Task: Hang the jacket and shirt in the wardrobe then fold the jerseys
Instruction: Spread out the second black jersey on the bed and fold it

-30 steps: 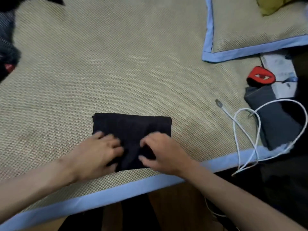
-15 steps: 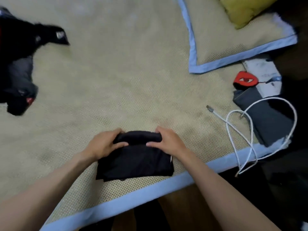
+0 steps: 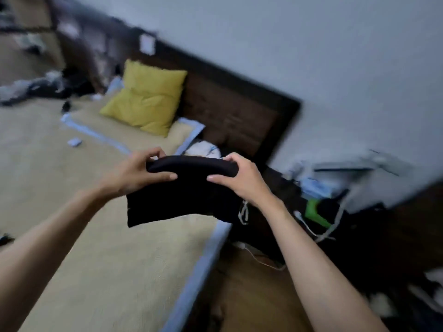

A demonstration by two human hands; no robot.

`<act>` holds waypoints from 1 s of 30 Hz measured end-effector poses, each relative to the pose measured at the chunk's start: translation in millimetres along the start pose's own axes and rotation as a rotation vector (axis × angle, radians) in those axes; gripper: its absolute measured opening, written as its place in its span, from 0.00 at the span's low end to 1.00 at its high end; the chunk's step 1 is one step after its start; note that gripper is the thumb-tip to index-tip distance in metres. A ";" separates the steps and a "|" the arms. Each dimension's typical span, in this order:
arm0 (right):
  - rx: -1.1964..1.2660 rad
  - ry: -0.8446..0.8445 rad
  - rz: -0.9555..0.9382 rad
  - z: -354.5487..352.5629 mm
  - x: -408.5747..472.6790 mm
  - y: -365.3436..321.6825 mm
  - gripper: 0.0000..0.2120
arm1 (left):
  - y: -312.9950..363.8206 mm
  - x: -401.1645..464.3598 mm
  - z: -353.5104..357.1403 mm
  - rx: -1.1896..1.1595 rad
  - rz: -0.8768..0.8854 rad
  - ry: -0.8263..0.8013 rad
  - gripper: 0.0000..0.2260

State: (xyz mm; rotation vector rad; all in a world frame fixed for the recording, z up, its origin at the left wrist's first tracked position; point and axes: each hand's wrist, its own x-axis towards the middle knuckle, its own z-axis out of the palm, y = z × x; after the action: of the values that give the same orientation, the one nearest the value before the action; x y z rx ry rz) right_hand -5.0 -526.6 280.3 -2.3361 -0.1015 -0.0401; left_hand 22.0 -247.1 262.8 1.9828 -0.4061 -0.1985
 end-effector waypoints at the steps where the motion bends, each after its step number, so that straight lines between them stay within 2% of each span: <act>1: -0.015 0.090 0.011 -34.9 -26.2 -12.4 0.22 | 41.3 1.8 3.9 0.036 0.080 -0.040 0.17; 7: -0.167 0.518 0.064 -197.6 -212.3 -78.5 0.20 | 255.7 -30.5 61.7 0.113 0.498 -0.268 0.12; 10: -0.276 0.646 0.101 -239.3 -323.7 -113.0 0.22 | 343.3 -58.9 104.5 0.096 0.631 -0.438 0.11; 14: -0.255 0.800 0.219 -273.6 -470.3 -140.5 0.19 | 439.5 -123.1 184.8 0.067 0.814 -0.645 0.11; 18: -0.263 0.935 0.394 -303.7 -601.1 -145.0 0.18 | 493.0 -206.6 265.7 0.035 1.009 -0.777 0.12; 22: -0.302 1.101 0.557 -322.1 -710.0 -118.8 0.23 | 532.0 -264.6 353.7 0.154 1.235 -0.772 0.18; 24: -0.335 1.203 0.628 -333.5 -751.8 -98.5 0.25 | 550.7 -285.0 405.8 0.195 1.253 -0.773 0.18; 26: -0.403 1.278 0.713 -348.0 -781.3 -82.0 0.23 | 571.1 -297.3 458.7 0.221 1.245 -0.764 0.18; 28: -0.522 1.257 0.850 -367.3 -798.3 -70.9 0.22 | 593.9 -302.0 505.4 0.234 1.242 -0.767 0.16; 30: -0.650 1.162 0.962 -389.2 -802.2 -66.2 0.21 | 615.3 -297.0 537.8 0.231 1.229 -0.782 0.13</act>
State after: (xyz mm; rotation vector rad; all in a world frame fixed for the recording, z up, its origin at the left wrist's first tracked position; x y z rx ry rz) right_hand -809.1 -810.1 549.6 -2.3114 1.7727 -1.0214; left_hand -543.4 -830.8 572.0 1.4538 -2.1005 -0.1186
